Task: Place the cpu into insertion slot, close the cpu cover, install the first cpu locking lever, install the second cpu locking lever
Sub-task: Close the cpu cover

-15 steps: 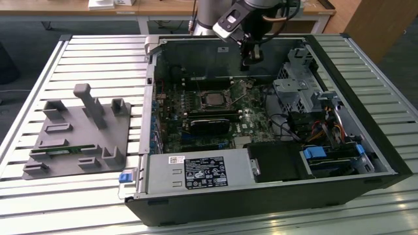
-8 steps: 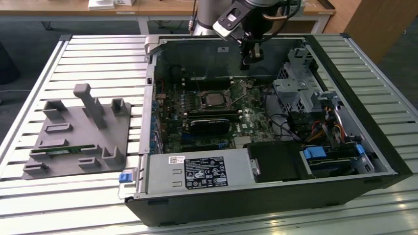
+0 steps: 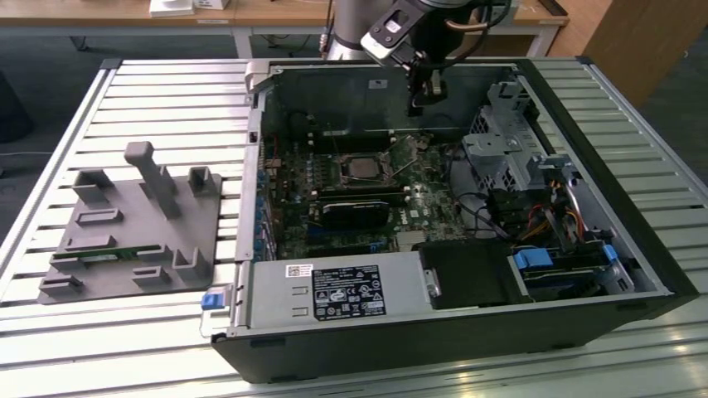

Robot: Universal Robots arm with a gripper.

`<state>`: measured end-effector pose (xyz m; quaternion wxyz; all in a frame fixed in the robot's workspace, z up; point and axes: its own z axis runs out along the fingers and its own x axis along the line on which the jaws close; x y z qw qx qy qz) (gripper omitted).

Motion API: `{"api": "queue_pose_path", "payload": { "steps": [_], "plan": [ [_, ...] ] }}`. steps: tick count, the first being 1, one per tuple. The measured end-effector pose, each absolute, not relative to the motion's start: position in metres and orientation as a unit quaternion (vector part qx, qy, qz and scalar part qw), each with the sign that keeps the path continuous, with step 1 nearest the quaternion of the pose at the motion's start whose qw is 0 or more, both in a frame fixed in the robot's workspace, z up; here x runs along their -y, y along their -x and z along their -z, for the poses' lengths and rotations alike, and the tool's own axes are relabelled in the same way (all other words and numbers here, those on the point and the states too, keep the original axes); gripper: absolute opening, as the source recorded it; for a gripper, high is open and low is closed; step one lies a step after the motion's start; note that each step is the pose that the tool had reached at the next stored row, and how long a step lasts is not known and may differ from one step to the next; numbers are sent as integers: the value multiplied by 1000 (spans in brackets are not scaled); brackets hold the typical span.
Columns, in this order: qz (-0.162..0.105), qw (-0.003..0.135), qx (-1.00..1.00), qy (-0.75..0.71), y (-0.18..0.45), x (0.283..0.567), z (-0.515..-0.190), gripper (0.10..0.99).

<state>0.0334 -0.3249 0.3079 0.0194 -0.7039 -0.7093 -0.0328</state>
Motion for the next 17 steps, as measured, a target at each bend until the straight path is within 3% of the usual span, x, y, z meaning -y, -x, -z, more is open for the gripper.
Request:
{"api": "queue_pose_path", "payload": {
  "steps": [17],
  "plan": [
    [33, 19, 709, 704, -33, 325, -325, 106]
  ]
}}
